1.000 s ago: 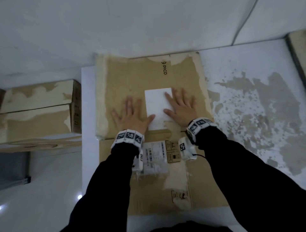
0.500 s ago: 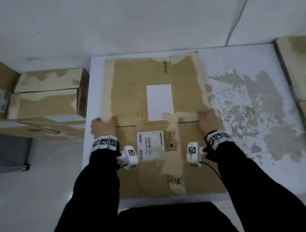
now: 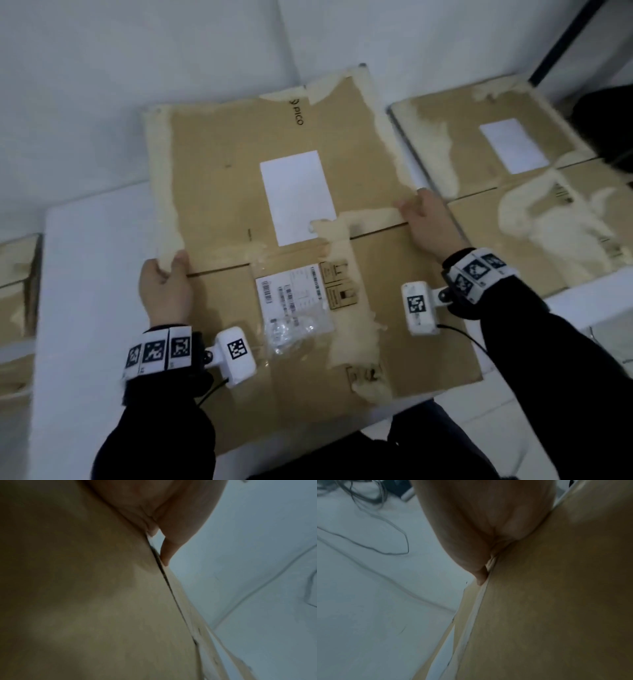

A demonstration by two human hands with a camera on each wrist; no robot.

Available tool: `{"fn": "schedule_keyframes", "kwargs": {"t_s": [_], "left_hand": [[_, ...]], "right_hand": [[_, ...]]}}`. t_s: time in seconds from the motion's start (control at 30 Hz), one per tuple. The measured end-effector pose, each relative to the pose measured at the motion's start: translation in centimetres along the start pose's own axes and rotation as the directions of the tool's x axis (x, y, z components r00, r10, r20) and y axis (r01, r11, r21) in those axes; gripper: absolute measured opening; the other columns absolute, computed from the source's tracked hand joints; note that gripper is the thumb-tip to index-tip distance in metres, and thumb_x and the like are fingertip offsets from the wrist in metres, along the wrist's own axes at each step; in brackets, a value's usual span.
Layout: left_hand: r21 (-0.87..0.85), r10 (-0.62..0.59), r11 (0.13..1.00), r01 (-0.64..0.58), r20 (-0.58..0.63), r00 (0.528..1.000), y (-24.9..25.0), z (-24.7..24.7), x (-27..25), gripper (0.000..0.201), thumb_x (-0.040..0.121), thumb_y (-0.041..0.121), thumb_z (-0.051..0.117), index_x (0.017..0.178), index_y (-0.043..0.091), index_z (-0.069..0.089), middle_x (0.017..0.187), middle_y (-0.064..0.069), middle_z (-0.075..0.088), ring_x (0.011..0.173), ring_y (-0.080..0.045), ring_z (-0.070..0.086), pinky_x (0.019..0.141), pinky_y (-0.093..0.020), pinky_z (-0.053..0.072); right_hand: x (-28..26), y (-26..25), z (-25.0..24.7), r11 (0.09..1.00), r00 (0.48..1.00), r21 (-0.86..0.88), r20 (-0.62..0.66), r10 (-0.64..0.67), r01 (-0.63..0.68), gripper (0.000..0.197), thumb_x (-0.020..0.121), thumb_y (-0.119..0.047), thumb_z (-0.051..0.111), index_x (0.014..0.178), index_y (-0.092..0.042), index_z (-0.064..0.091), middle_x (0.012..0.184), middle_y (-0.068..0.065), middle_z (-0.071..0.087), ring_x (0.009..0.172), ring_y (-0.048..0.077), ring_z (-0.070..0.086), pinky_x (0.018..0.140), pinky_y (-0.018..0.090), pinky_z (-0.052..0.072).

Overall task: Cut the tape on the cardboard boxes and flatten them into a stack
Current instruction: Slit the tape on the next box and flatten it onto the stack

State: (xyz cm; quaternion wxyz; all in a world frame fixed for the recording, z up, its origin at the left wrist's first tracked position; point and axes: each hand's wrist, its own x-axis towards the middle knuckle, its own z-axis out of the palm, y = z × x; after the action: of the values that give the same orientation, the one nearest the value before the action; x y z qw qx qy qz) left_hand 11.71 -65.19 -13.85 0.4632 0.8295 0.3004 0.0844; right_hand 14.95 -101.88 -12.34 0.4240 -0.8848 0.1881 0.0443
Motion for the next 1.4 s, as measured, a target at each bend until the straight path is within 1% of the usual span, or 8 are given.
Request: {"fn": "schedule_keyframes", "kwargs": {"t_s": [0.2, 0.33, 0.63, 0.77, 0.87, 1.1, 1.3, 1.4], "left_hand": [[-0.137, -0.056, 0.987, 0.081, 0.181, 0.982, 10.0, 17.7, -9.2, 0.034, 0.099, 0.019, 0.043, 0.125, -0.002, 0.048, 0.127, -0.015, 0.052, 0.113, -0.027, 0.050, 0.089, -0.031, 0.035], [-0.121, -0.188, 0.965, 0.234, 0.308, 0.933, 16.4, 28.3, -13.3, 0.043, 0.100, 0.021, 0.041, 0.138, 0.001, 0.038, 0.142, -0.015, 0.042, 0.127, -0.029, 0.042, 0.098, -0.033, 0.032], [0.017, -0.236, 0.970, 0.241, 0.281, 0.930, 18.0, 42.1, -18.4, 0.044, 0.098, 0.009, 0.041, 0.141, 0.002, 0.030, 0.139, -0.018, 0.043, 0.122, -0.025, 0.046, 0.099, -0.026, 0.030], [0.193, -0.124, 0.979, 0.059, 0.346, 0.930, 18.9, 44.6, -20.3, 0.094, 0.082, 0.026, 0.070, 0.151, 0.014, 0.008, 0.155, -0.016, 0.008, 0.141, -0.028, 0.016, 0.116, -0.039, 0.019], [0.399, -0.114, 0.913, -0.082, 0.444, 0.889, 19.1, 46.3, -20.6, 0.123, 0.061, 0.049, 0.084, 0.150, 0.029, 0.001, 0.155, -0.014, -0.020, 0.145, -0.032, -0.012, 0.118, -0.048, 0.006], [0.542, -0.087, 0.825, -0.159, 0.401, 0.912, 19.2, 47.1, -20.3, 0.119, 0.056, 0.059, 0.081, 0.149, 0.029, 0.012, 0.155, -0.023, -0.006, 0.141, -0.043, 0.007, 0.113, -0.052, 0.023], [0.340, -0.069, 0.927, -0.159, 0.571, 0.818, 18.6, 39.7, -20.1, 0.069, 0.088, 0.038, 0.064, 0.147, 0.020, 0.033, 0.158, -0.011, 0.004, 0.146, -0.028, 0.010, 0.117, -0.035, 0.020], [0.197, 0.033, 0.972, -0.126, 0.415, 0.909, 14.6, 33.7, -22.3, 0.040, 0.092, 0.027, 0.060, 0.129, 0.013, 0.054, 0.138, -0.013, 0.042, 0.125, -0.026, 0.046, 0.102, -0.031, 0.039]], "right_hand": [[8.2, 9.3, -17.5, 0.999, 0.984, -0.030, -0.175, -0.024, 0.019, 0.047, 0.094, -0.030, 0.055, 0.132, -0.009, 0.037, 0.099, 0.011, 0.051, 0.093, 0.028, 0.052, 0.076, 0.030, 0.035], [14.6, 14.6, -25.8, 0.987, 0.975, -0.156, -0.222, -0.013, -0.023, 0.042, 0.096, -0.025, 0.051, 0.130, -0.002, 0.043, 0.124, 0.025, 0.054, 0.115, 0.040, 0.050, 0.093, 0.042, 0.039], [24.6, 23.5, -30.7, 0.930, 0.983, -0.356, -0.182, 0.034, -0.098, 0.046, 0.094, -0.005, 0.040, 0.140, -0.008, 0.038, 0.139, 0.021, 0.044, 0.126, 0.038, 0.041, 0.102, 0.043, 0.034], [22.6, 25.6, -29.4, 0.884, 0.980, -0.433, -0.162, 0.112, -0.173, 0.063, 0.089, -0.023, 0.052, 0.146, -0.011, 0.029, 0.148, 0.020, 0.024, 0.135, 0.036, 0.024, 0.110, 0.049, 0.026], [19.7, 25.5, -27.5, 0.922, 0.984, -0.377, 0.112, 0.142, -0.090, 0.081, 0.086, -0.049, 0.056, 0.150, -0.021, 0.014, 0.157, 0.015, 0.001, 0.144, 0.036, -0.003, 0.111, 0.061, 0.004], [18.1, 26.6, -26.0, 0.842, 0.901, -0.536, 0.335, 0.275, -0.058, 0.114, 0.071, -0.073, 0.057, 0.146, -0.035, -0.020, 0.148, 0.007, -0.040, 0.135, 0.032, -0.037, 0.103, 0.070, -0.011], [17.8, 25.9, -25.5, 0.844, 0.933, -0.527, 0.247, 0.261, -0.097, 0.105, 0.076, -0.061, 0.064, 0.150, -0.032, -0.005, 0.155, 0.010, -0.025, 0.141, 0.035, -0.024, 0.105, 0.068, -0.006], [16.4, 24.9, -23.8, 0.909, 0.994, -0.417, 0.104, 0.026, 0.019, 0.058, 0.082, -0.042, 0.051, 0.132, -0.012, 0.047, 0.140, 0.025, 0.039, 0.131, 0.041, 0.033, 0.108, 0.052, 0.026]]}}
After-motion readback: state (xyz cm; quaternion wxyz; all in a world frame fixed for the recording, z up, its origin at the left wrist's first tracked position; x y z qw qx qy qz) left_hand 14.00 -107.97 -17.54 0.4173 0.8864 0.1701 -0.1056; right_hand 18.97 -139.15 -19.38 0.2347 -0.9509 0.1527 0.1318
